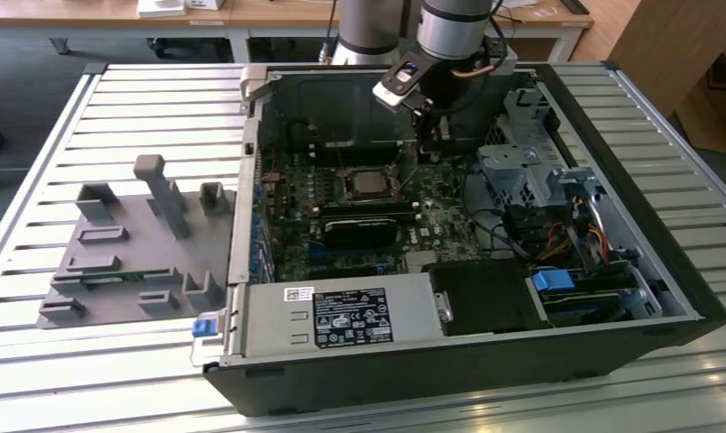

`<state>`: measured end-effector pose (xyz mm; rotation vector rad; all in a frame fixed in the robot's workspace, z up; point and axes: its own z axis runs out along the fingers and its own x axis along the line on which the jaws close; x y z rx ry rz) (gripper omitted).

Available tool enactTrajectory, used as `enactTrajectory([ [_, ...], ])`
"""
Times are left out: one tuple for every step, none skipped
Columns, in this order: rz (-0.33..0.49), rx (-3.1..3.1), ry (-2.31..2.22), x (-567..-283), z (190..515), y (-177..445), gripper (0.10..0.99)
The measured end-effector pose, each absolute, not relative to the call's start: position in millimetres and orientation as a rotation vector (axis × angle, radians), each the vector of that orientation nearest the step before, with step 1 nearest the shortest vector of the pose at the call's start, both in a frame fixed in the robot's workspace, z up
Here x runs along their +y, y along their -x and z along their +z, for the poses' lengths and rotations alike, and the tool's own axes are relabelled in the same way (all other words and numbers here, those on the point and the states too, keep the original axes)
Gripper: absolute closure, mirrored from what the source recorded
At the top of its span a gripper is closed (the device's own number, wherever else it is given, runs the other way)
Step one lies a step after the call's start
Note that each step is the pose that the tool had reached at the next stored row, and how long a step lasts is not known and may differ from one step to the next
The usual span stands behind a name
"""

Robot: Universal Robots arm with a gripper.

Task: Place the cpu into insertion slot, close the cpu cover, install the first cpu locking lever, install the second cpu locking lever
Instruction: 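Close the cpu cover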

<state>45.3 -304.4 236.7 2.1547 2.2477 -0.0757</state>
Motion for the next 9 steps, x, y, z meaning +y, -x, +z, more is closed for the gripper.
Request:
enactTrajectory([
  [-0.076,2.248,-2.155,-304.4,236.6,-44.0,0.98],
  [-0.076,2.248,-2.155,-304.4,236.5,-42.7,0.98],
  [-0.076,2.248,-2.155,-304.4,236.4,-41.5,0.98],
  [-0.075,2.248,-2.155,-304.4,236.3,-40.2,0.98],
  [-0.075,2.248,-2.155,-304.4,236.2,-38.8,0.98],
  [-0.076,2.248,-2.155,-304.4,236.1,-37.4,0.98],
  [-0.075,2.248,-2.155,-304.4,235.8,-36.0,0.98],
  [-0.075,2.248,-2.155,-304.4,235.7,-34.7,0.98],
  [-0.076,2.248,-2.155,-304.4,235.5,-33.3,0.98],
])
